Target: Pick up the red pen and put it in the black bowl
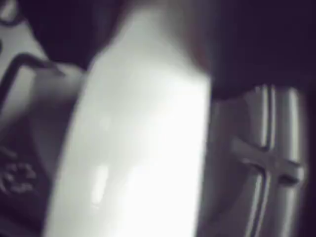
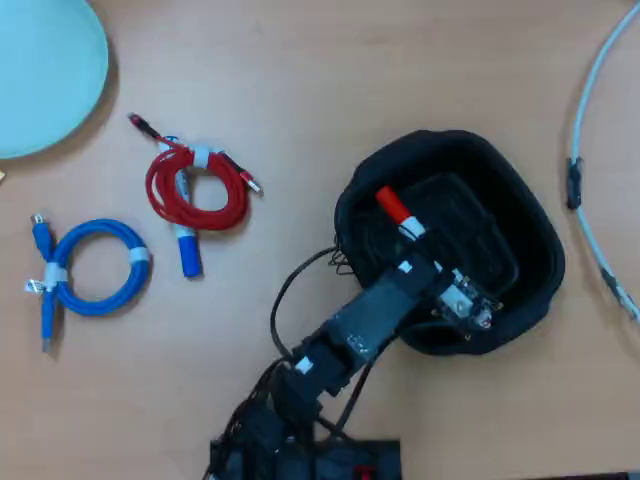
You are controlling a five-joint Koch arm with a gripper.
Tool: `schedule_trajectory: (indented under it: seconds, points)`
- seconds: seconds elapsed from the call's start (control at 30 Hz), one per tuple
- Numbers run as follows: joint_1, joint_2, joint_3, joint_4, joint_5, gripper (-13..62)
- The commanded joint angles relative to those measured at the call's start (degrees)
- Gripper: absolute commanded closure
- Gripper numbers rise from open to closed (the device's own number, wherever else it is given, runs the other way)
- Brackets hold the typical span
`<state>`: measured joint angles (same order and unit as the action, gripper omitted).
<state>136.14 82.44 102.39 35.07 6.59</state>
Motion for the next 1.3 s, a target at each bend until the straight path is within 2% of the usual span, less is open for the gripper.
schedule_trajectory:
  seconds: [0.0,0.2,0.33,0.6,1.0,1.13,1.27]
  points:
    - [0.09,0.44,-4.57,-4.83,-0.26,46.8]
    - [-0.09,0.44,-3.52,-4.92,-1.05,26.0]
    - [-0.09,0.53,-2.99,-4.92,-2.11,17.8]
    - [-4.39,2.72,-4.83,-1.93,-1.49,17.6]
    - [-11.34,23.91,-14.59,25.22,-1.93,17.6]
    - [-15.91,28.21,-13.01,32.43,-1.58,17.6]
    - [-25.49,34.28,-6.59,35.33,0.09,17.0]
